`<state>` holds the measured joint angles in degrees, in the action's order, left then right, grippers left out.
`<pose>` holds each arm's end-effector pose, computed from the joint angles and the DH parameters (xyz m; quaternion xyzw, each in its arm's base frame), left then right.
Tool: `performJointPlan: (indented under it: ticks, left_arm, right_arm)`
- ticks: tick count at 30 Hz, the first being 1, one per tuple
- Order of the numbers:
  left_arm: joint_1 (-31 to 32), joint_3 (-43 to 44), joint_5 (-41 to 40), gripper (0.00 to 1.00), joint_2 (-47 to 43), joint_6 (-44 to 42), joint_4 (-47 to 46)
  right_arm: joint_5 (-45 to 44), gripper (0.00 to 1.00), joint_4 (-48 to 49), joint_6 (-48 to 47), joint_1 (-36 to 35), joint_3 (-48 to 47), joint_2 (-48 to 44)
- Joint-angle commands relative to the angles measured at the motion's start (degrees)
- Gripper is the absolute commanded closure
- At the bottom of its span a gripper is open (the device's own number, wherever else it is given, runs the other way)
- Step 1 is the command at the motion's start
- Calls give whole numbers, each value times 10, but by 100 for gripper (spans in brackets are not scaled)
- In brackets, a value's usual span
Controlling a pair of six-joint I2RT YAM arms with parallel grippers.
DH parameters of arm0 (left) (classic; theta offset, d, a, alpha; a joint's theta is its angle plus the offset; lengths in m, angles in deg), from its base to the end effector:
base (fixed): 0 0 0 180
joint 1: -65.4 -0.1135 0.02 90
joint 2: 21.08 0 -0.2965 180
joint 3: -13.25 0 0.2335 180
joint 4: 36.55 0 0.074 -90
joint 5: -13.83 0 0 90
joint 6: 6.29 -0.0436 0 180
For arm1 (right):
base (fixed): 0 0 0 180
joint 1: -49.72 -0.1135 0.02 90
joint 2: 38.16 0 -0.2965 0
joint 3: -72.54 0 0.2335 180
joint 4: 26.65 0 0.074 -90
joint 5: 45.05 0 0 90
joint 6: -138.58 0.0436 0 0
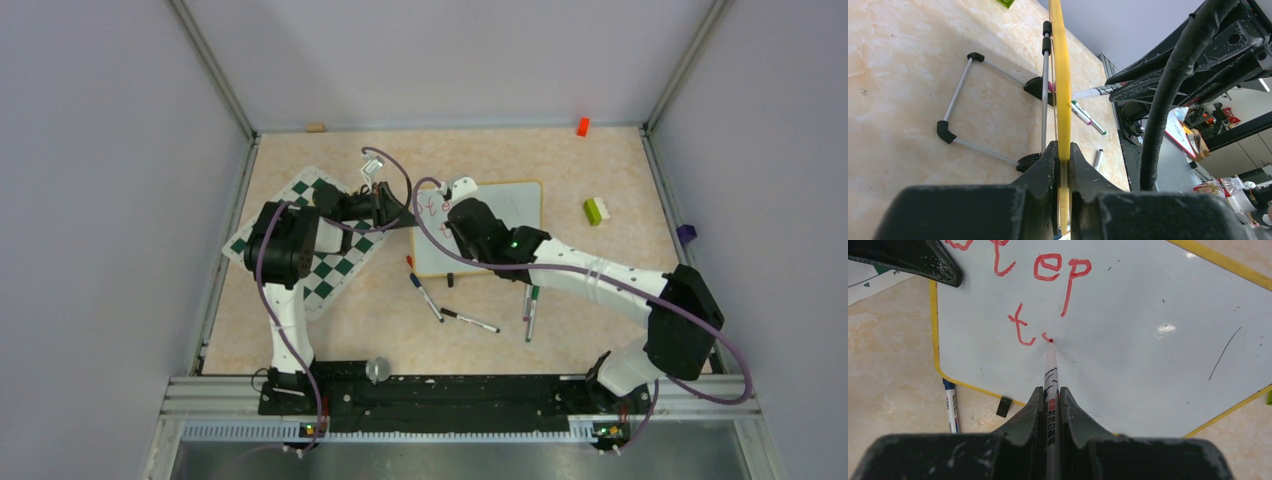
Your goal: Write a sentence on the whiteboard
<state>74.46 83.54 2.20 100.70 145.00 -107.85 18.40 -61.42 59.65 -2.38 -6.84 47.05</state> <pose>0.3877 -0.1051 0.2109 0.2680 0.6277 -0.6623 0.3091 0.2079 0.2353 0.3117 -0.2200 0.8618 0.0353 0.4557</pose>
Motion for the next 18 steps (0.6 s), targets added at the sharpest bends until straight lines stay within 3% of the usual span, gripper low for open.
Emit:
performJointPlan:
  ticks: [1,18]
  left_arm:
    - [3,11,2,100,-17,8,-66]
    - [3,12,2,100,-17,8,-66]
  right_arm:
    - [-26,100,3,-4,16,-15,-17]
    - [-7,100,19,-13,18,-49,10]
